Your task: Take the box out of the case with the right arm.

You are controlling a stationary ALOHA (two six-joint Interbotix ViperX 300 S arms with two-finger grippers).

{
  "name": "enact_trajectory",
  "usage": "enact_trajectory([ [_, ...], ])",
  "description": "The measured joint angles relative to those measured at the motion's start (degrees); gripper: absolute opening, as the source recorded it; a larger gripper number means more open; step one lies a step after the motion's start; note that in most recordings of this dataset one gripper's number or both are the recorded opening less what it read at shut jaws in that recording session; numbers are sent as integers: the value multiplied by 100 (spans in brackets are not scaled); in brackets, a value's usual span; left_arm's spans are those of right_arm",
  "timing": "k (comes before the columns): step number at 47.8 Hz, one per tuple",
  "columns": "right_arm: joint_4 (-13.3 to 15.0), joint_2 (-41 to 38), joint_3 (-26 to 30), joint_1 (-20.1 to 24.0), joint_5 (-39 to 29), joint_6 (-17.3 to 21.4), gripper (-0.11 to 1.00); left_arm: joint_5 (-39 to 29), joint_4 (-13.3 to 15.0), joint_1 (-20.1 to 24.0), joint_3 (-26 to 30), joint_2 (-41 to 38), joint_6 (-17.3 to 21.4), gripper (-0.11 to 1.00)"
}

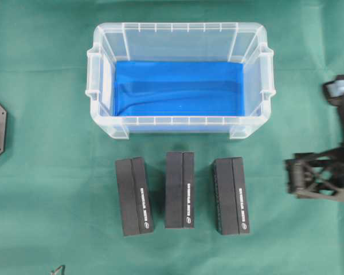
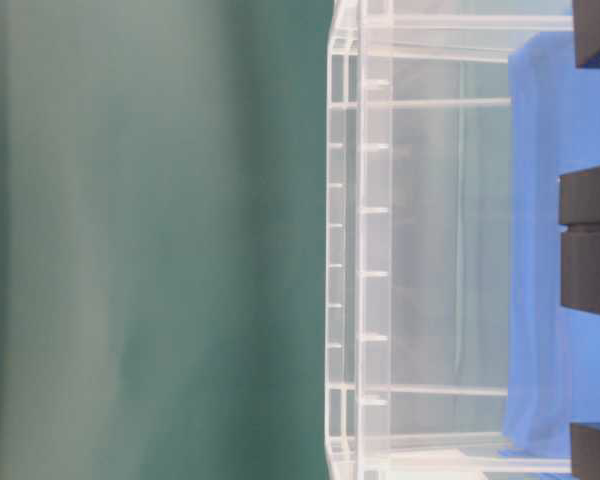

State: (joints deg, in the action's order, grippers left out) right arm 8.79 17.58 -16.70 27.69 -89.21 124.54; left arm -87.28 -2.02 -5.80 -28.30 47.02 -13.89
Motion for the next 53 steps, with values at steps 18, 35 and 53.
enact_trajectory([
  [18, -9, 694, -475, 492, -334, 439, 83, -9, 0, -9, 0, -26, -26, 0],
  [35, 272, 817, -606, 44, -343, 114, 83, 0, 0, 0, 0, -35, -26, 0],
  [53, 369, 1661, -1028, -1740, -343, -1758, 83, 0, 0, 0, 0, -35, -26, 0],
])
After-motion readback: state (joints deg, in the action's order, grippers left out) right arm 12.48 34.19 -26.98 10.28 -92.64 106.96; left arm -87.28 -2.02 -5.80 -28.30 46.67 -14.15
